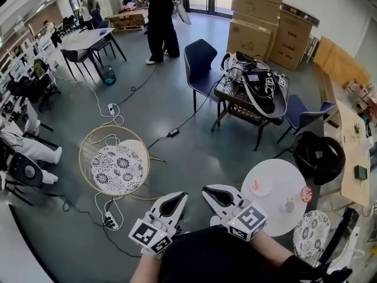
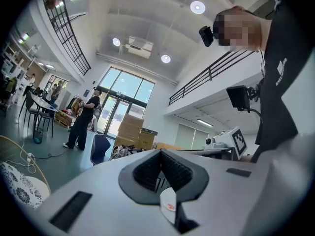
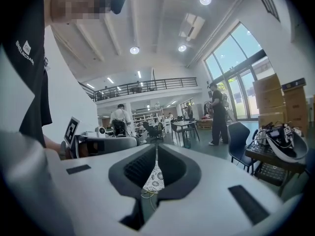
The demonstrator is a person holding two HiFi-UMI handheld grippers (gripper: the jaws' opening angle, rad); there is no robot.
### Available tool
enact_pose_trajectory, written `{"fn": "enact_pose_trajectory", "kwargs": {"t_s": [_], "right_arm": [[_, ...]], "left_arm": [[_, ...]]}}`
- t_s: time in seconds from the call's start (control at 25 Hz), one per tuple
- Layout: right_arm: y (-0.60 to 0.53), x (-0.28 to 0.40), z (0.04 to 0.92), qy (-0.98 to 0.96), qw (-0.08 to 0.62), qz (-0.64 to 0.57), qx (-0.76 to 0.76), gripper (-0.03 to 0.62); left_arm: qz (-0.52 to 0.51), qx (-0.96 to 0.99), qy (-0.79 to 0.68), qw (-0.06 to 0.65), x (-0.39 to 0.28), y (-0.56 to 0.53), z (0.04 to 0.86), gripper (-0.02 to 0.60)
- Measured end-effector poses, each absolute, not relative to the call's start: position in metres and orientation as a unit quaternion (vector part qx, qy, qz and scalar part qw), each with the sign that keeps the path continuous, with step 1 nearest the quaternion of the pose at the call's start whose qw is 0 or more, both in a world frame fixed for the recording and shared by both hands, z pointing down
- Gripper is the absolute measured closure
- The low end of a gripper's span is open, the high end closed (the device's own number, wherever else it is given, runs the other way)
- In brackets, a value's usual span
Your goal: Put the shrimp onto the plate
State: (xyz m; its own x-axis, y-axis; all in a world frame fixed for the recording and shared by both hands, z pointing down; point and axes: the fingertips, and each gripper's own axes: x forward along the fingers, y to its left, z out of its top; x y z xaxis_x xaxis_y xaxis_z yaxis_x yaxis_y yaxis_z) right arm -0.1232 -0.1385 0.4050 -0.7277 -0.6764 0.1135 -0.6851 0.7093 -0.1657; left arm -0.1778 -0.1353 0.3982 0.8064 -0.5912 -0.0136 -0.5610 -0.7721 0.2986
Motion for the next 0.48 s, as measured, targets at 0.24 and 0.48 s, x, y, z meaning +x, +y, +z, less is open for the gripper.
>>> {"fn": "enact_pose_trajectory", "kwargs": {"t_s": [0.24, 0.48], "right_arm": [[-0.1407, -0.1223, 0.4059, -0.923, 0.004, 0.120, 0.366, 0.565], [-0.1397, -0.1189, 0.4080, -0.920, 0.002, 0.125, 0.370, 0.565]], "left_arm": [[-0.047, 0.939, -0.313, 0.136, -0.1775, -0.1324, 0.3992, 0.574], [-0.036, 0.938, -0.315, 0.140, -0.1774, -0.1306, 0.4035, 0.574]]}}
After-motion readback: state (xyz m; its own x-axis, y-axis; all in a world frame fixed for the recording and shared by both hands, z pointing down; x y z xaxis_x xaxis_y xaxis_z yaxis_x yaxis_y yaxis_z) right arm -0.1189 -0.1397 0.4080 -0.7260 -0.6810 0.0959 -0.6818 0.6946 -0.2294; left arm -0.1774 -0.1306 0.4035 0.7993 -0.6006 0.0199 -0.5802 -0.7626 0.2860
